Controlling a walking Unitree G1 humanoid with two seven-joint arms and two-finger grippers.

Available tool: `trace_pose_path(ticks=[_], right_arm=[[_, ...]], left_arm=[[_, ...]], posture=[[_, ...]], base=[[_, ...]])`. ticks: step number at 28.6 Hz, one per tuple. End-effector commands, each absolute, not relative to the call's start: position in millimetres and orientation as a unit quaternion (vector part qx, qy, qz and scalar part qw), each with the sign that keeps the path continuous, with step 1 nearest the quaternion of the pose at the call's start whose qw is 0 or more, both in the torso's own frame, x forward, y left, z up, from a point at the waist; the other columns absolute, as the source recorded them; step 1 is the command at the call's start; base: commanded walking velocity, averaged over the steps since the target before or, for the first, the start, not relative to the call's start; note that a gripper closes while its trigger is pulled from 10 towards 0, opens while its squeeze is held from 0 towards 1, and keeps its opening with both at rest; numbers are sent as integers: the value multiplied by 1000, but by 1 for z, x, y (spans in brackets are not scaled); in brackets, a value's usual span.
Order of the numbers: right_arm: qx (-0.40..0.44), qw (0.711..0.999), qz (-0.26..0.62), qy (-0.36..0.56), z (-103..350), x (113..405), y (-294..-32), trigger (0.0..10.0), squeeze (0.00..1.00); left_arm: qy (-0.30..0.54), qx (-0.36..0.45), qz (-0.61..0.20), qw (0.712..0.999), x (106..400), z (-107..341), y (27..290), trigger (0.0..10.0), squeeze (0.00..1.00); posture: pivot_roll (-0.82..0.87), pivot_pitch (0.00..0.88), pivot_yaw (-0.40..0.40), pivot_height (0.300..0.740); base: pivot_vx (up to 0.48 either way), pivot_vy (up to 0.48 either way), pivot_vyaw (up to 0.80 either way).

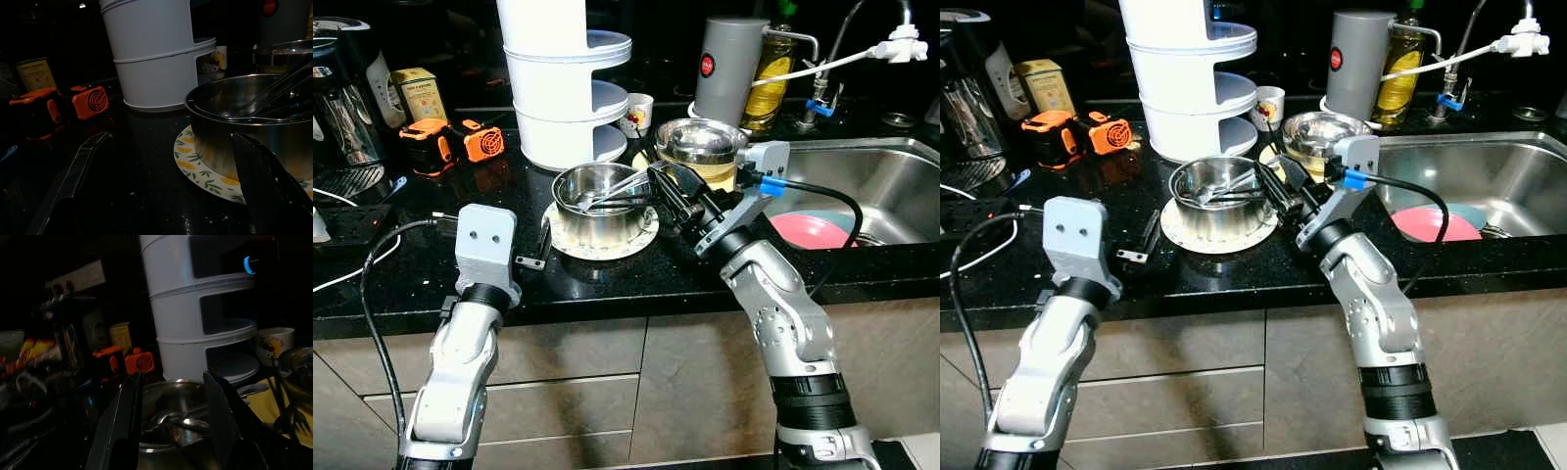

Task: Kitchen organization

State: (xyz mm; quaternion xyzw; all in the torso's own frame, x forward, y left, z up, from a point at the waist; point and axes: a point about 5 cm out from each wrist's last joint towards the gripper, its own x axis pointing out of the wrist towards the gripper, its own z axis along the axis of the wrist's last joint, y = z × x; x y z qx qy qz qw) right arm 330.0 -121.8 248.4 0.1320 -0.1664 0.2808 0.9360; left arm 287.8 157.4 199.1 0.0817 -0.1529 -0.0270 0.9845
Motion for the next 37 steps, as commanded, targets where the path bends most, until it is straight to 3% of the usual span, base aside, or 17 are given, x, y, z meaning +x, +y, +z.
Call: trace_pose_path(ticks=[1,3,4,5,6,12,17,21,30,31,32,33,35,36,37], right_arm=[[153,935,263,-184,252,330,-130,10000,0],[194,930,243,-196,256,331,-138,10000,0],[229,924,226,-207,259,333,-148,10000,906],[229,924,226,-207,259,333,-148,10000,906],[252,919,213,-214,260,333,-158,10000,1000],[242,920,220,-214,254,330,-171,10000,1000],[134,925,313,-169,234,318,-155,10000,1000],[94,937,304,-144,221,319,-151,10000,1000],[96,943,284,-142,216,323,-143,10000,1000],[96,944,286,-135,214,323,-139,10000,816],[96,944,286,-135,214,323,-139,10000,816],[95,944,288,-129,212,324,-136,10000,467],[96,944,288,-127,212,324,-135,10000,467],[96,945,288,-125,211,324,-134,10000,282],[96,944,291,-120,210,325,-130,10000,263]], left_arm=[[-151,79,-30,985,289,198,155,10000,0],[-150,79,-31,985,289,198,155,10000,0],[-150,78,-31,985,289,198,154,10000,0],[-150,78,-31,985,289,198,154,10000,0],[-150,78,-32,985,289,198,154,10000,0],[-150,79,-32,985,290,198,154,10000,0],[-150,79,-33,985,289,198,154,10000,0],[-150,80,-33,985,290,199,155,10000,0],[-151,80,-36,985,290,199,154,10000,0],[-151,80,-35,985,290,199,154,10000,0],[-151,80,-35,985,290,199,154,10000,0],[-151,80,-35,985,290,200,154,10000,0],[-151,80,-35,985,290,200,154,10000,0],[-151,80,-34,985,289,200,153,10000,0],[-151,79,-34,985,289,199,153,10000,0]], posture=[[42,0,-15,740],[42,0,-14,740],[42,0,-14,740],[42,0,-14,740],[42,0,-13,740],[42,0,-13,740],[44,0,-12,740],[43,0,-8,740],[48,0,-7,740],[49,0,-9,740],[49,0,-9,740],[50,0,-11,740],[50,0,-11,740],[50,0,-13,740],[51,0,-15,740]], base=[[0,0,0],[0,0,0],[0,0,0],[0,0,0],[0,0,0],[0,0,0],[0,0,0],[0,0,0],[0,0,0],[0,0,0],[0,0,0],[0,0,0],[0,0,0],[0,0,0],[0,0,0]])
